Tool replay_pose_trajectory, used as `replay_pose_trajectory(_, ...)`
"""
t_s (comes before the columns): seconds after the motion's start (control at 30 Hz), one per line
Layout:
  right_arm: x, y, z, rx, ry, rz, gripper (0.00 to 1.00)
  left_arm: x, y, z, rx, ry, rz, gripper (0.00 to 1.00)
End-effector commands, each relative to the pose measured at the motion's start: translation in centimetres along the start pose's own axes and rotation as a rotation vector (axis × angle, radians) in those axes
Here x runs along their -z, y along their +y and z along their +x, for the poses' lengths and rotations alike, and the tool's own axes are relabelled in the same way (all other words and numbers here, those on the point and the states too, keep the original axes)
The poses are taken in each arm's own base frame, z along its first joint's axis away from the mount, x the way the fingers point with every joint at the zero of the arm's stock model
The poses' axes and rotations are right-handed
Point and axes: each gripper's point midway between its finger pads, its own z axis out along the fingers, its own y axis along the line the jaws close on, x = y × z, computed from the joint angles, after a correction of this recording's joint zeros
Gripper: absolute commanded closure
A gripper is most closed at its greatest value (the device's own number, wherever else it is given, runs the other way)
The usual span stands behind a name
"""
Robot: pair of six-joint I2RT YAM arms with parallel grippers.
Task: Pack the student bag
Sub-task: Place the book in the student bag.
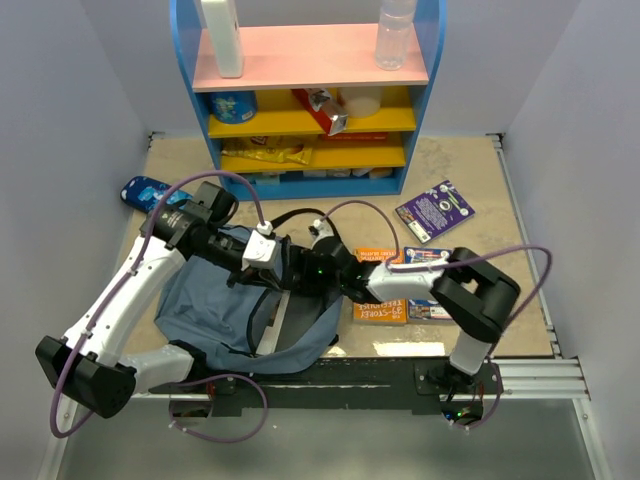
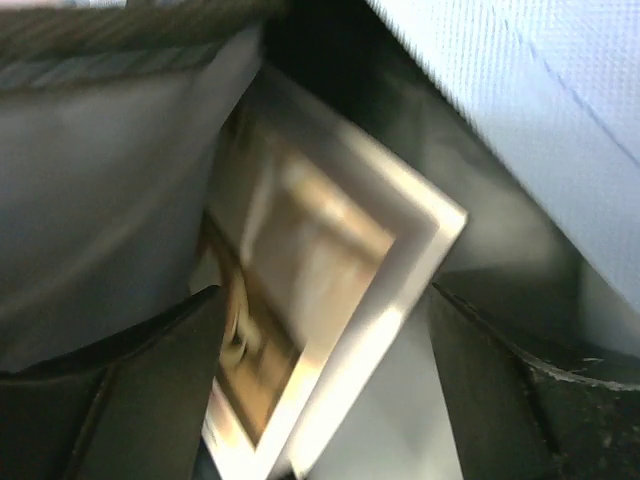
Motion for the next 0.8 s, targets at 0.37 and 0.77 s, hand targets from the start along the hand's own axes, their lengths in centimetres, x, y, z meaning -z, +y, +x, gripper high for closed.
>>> replay_pose_trajectory(0.37,9.0,-0.6,-0.4,0.199,-0.061,0.042,0.46,0.0,0.1,-0.8,-0.053,-0.019,-0.007,1.0)
replay_pose_trajectory(0.77,4.0,-0.6,6.1,0.206,0.054,0.056,0.83,0.8,1.6,-3.6,-0.08,-0.079,-0.082,1.0)
